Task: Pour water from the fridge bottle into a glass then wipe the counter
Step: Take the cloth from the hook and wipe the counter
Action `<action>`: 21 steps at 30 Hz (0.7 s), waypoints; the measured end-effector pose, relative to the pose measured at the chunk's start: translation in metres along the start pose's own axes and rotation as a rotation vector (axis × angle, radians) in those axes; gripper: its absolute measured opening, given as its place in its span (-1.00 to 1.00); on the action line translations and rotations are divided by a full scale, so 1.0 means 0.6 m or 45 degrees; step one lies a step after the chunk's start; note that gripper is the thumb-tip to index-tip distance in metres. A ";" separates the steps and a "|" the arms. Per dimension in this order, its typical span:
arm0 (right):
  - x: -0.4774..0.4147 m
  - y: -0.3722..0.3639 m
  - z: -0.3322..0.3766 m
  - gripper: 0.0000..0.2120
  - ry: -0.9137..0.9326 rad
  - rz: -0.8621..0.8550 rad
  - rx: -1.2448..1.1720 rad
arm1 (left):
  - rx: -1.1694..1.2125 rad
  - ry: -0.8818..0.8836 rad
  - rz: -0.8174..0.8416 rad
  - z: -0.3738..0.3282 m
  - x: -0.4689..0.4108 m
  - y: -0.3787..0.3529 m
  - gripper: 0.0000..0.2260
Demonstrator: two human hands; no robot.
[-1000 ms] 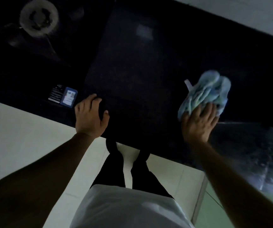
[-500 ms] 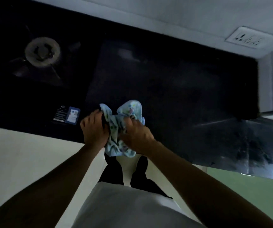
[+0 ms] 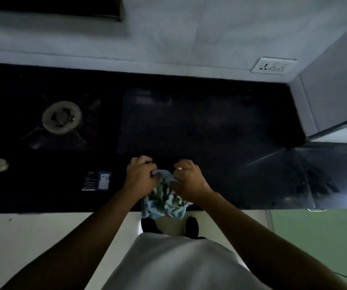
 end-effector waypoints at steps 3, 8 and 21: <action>0.029 0.086 0.002 -0.84 -0.182 -0.326 -0.679 | 0.297 -0.158 0.121 -0.054 -0.030 0.071 -0.85; 0.035 0.220 0.019 -0.77 -0.152 -0.474 -1.044 | 0.585 -0.269 0.105 -0.166 -0.088 0.224 -0.84; 0.055 0.718 0.013 -0.85 0.313 -0.618 -0.986 | 0.553 -0.526 -0.168 -0.450 -0.229 0.553 -0.83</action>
Point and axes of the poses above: each hand's wrist, its own x-axis away from the middle knuckle, its own y-axis out of the back of the hand, z = x × y, the point moved 7 cm from there along -x, towards the middle knuckle, and after that the axes turned 9 degrees about -x, right-handed, at the moved point
